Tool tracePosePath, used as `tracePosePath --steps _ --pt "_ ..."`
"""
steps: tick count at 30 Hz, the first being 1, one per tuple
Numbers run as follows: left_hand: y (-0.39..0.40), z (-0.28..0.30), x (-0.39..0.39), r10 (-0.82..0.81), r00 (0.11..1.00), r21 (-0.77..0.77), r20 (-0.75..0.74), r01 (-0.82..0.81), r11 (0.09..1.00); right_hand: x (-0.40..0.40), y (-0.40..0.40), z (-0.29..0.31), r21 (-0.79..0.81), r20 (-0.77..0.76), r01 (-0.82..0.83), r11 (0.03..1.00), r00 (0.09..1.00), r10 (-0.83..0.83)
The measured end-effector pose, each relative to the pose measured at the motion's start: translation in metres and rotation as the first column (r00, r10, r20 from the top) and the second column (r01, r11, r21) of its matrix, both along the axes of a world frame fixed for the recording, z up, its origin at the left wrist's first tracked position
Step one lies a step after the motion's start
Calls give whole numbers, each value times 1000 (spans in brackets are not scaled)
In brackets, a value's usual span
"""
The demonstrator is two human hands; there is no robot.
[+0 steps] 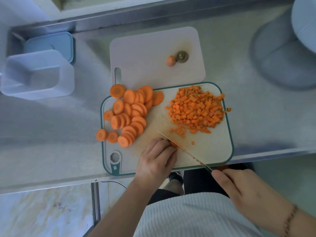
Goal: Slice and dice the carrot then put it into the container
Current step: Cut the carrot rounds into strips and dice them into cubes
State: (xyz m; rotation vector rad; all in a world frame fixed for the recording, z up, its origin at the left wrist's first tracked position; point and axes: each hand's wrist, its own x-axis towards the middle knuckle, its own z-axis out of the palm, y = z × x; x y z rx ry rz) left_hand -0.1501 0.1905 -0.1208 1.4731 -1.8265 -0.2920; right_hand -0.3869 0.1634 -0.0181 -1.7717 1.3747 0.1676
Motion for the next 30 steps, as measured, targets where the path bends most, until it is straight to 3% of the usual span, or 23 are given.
tracePosePath --steps 7,11,18,25,30 --pt "-1 -3 1 -5 1000 -15 -16 4 1000 6 2 3 76 -49 8 997 999 -5" --pt "-2 -2 2 -30 999 -4 -27 30 1000 26 -7 -7 10 -85 -25 1000 996 26" --pt "1 1 0 11 1000 4 -24 -11 1000 12 -29 -9 56 43 117 991 992 -120" --pt "6 0 2 30 1000 1 6 -30 1000 9 -9 0 -16 74 32 999 997 -31" --pt "5 -3 1 20 1000 -23 5 -20 1000 5 0 1 50 1 14 999 1000 -14"
